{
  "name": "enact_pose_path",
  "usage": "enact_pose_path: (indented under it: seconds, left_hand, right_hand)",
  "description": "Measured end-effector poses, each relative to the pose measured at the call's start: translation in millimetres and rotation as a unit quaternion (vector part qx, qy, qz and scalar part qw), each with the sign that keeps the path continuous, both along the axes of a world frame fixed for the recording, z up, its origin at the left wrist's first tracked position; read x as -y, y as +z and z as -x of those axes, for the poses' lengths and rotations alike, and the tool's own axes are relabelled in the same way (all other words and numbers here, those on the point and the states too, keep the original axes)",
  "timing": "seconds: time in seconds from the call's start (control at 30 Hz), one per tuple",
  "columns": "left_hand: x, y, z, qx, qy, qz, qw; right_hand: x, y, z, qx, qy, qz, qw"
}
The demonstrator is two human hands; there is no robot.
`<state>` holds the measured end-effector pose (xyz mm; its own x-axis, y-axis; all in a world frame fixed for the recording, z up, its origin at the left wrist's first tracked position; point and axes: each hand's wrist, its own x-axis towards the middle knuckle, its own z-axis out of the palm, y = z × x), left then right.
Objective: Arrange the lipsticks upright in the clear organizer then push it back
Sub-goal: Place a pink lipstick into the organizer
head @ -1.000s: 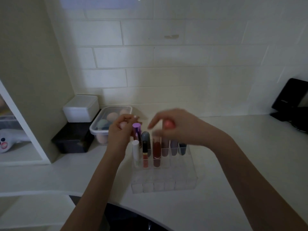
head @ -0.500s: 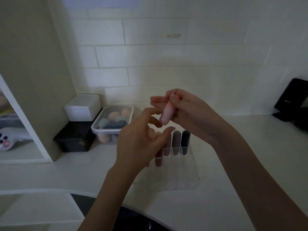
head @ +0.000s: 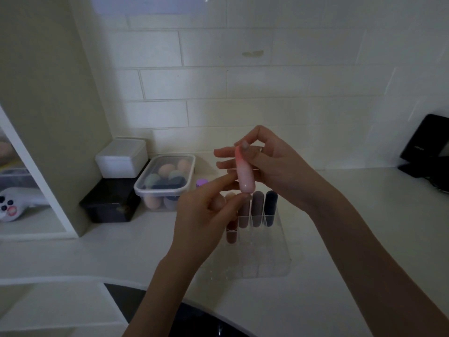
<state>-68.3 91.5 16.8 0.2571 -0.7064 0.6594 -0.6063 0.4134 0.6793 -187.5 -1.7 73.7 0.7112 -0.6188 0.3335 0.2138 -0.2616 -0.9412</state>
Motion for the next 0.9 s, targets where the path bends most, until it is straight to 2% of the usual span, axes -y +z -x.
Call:
enact_pose_path:
  seconds: [0.23, 0.33, 0.4, 0.47, 0.57, 0.7, 0.8, 0.9]
  left_hand:
    - [4, -12, 0, -0.009, 0.077, 0.058, 0.995]
    - [4, -16, -3, 0.0, 0.088, 0.083, 0.993]
    - [6, -21, -7, -0.008, 0.103, 0.1, 0.99]
    - [6, -23, -12, -0.065, 0.141, 0.11, 0.982]
    - [4, -27, -20, -0.134, 0.166, 0.121, 0.969]
    - [7, -19, -25, -0.274, 0.08, 0.116, 0.951]
    - [7, -17, -30, -0.254, 0.058, 0.063, 0.963]
    - [6, -18, -35, -0.247, 0.04, 0.048, 0.967]
  right_hand:
    - [7, 0, 0, 0.045, -0.038, -0.006, 0.998]
    - [10, 2, 6, 0.032, -0.06, 0.004, 0.998]
    - [12, 5, 11, -0.007, -0.099, 0.05, 0.994]
    - [12, 11, 17, -0.075, -0.11, 0.107, 0.985]
    - [5, 15, 22, -0.223, -0.104, 0.234, 0.941]
    - [0, 4, 10, -0.316, -0.125, 0.327, 0.882]
    - [3, -7, 3, -0.354, -0.133, 0.342, 0.86]
    - [3, -10, -1, -0.378, -0.127, 0.359, 0.844]
